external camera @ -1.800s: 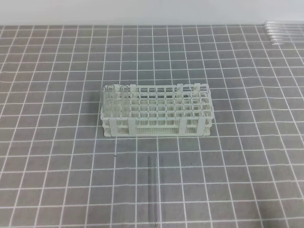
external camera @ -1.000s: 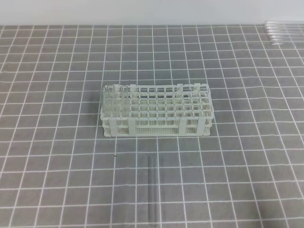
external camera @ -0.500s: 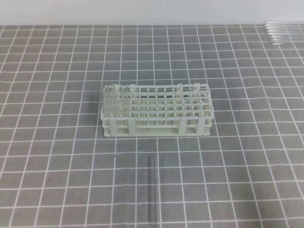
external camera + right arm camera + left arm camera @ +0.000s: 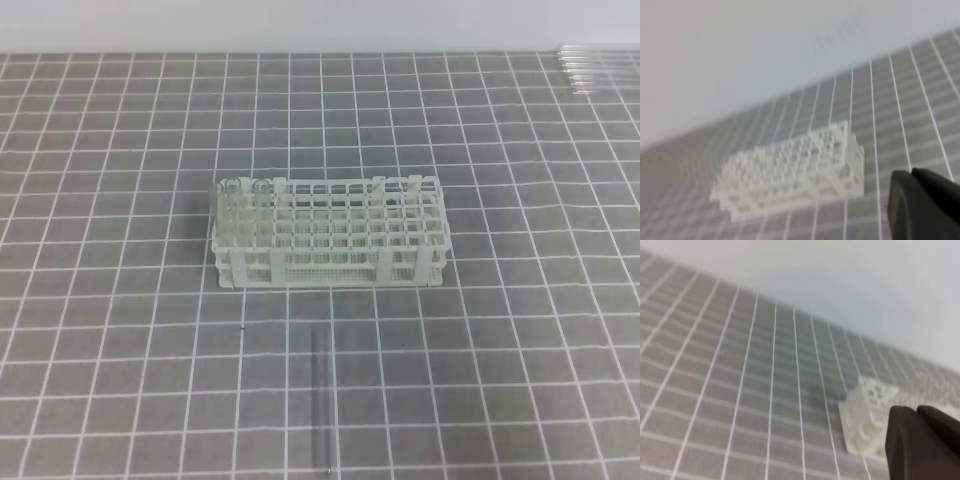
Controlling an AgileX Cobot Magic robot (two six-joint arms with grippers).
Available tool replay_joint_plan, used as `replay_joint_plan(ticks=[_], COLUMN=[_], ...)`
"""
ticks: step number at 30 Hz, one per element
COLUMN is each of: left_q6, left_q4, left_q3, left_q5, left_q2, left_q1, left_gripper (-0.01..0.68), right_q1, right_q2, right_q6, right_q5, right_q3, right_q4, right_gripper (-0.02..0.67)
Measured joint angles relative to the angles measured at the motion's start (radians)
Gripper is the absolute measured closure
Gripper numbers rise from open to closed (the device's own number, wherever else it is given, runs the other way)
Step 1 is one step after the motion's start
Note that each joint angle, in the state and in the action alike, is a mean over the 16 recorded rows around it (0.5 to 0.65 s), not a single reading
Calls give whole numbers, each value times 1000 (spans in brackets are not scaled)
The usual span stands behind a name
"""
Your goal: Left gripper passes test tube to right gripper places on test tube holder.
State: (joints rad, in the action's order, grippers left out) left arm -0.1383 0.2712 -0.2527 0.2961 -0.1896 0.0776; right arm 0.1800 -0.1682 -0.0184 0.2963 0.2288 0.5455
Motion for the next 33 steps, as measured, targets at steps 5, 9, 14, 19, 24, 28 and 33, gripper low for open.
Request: replay_joint_plan(ticks=[5,9,14,19,24,28,33], left_q6=[71,171,327,432,436,356,197], left_q4=[18,72,198,320,374,326,211], left_q3=[-161,-265,-343,-374,-409,-465,-587], left_q5=[200,328,422,422,371,340,346], left_q2=[-192,-347,-521,-669,-831,-973,-1159], left_q1=[2,3,19,81,215,361,547], left_gripper=[674,674,674,674,674,674,674], right_q1=[0,0,0,0,0,0,0], right_q2=[-160,-286,-418,-524,-604,-651,-684], right_q6=[0,1,2,14,51,93,146], right_q5=[192,329,460,518,531,533,533], right_q3=[128,211,278,306,311,311,311], right_q4=[-74,-130,-173,-172,-143,-120,-101], right_gripper=[662,662,662,662,662,662,662])
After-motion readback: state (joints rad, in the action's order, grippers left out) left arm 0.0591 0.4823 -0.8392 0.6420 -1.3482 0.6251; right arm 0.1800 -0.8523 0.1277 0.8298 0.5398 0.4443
